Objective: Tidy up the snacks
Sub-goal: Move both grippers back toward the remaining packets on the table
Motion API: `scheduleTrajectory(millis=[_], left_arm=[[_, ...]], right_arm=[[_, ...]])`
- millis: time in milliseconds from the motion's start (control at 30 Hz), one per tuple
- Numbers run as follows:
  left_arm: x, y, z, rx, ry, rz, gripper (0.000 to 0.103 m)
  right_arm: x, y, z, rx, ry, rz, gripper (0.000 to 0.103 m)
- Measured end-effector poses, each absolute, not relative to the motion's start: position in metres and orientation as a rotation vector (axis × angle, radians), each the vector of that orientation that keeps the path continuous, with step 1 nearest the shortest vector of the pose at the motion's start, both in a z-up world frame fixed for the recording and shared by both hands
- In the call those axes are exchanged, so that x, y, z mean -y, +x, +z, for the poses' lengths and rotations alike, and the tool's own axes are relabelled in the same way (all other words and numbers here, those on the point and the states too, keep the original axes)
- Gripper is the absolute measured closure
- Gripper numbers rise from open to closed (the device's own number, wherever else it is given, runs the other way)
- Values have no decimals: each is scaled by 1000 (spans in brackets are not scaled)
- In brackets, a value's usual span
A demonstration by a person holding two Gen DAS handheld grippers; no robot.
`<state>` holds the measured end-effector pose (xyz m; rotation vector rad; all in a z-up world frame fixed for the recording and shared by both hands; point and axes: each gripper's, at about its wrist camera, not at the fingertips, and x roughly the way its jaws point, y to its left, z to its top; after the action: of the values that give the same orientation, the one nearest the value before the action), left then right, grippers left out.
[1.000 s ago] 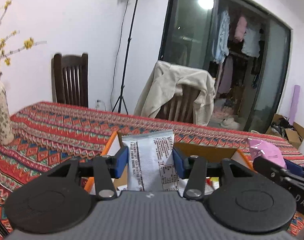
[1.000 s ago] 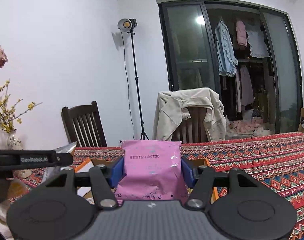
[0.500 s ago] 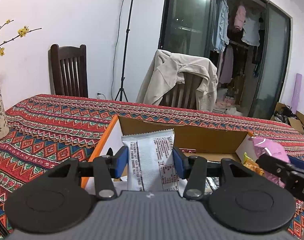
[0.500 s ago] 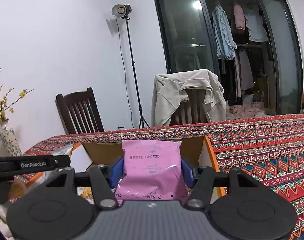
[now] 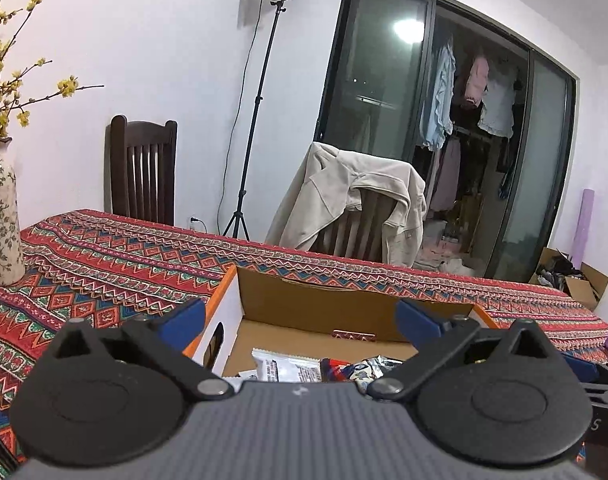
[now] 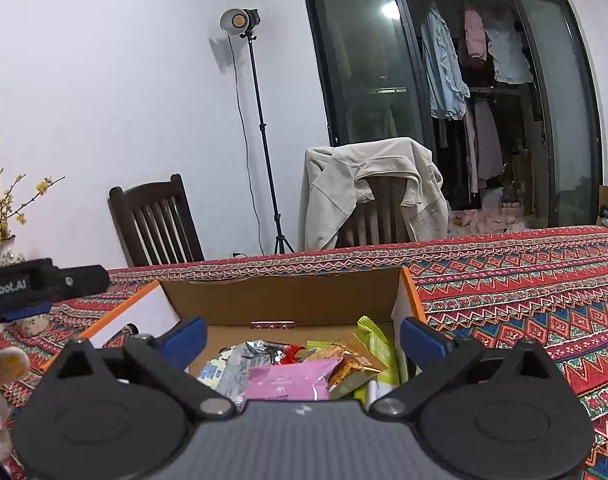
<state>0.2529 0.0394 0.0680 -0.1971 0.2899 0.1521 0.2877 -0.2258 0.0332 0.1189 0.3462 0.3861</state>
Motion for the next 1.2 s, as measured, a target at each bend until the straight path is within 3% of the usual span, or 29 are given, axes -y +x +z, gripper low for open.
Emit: scheduleTrajectory(millis=[567,1200], left_arm=[[-36,207,92,-301,-222,113,0],[-66,145,47,-391,-213,147,0]], right_arm=[[239,251,57,-293,133,409,0],[251,182,33,-399,72,415,0]])
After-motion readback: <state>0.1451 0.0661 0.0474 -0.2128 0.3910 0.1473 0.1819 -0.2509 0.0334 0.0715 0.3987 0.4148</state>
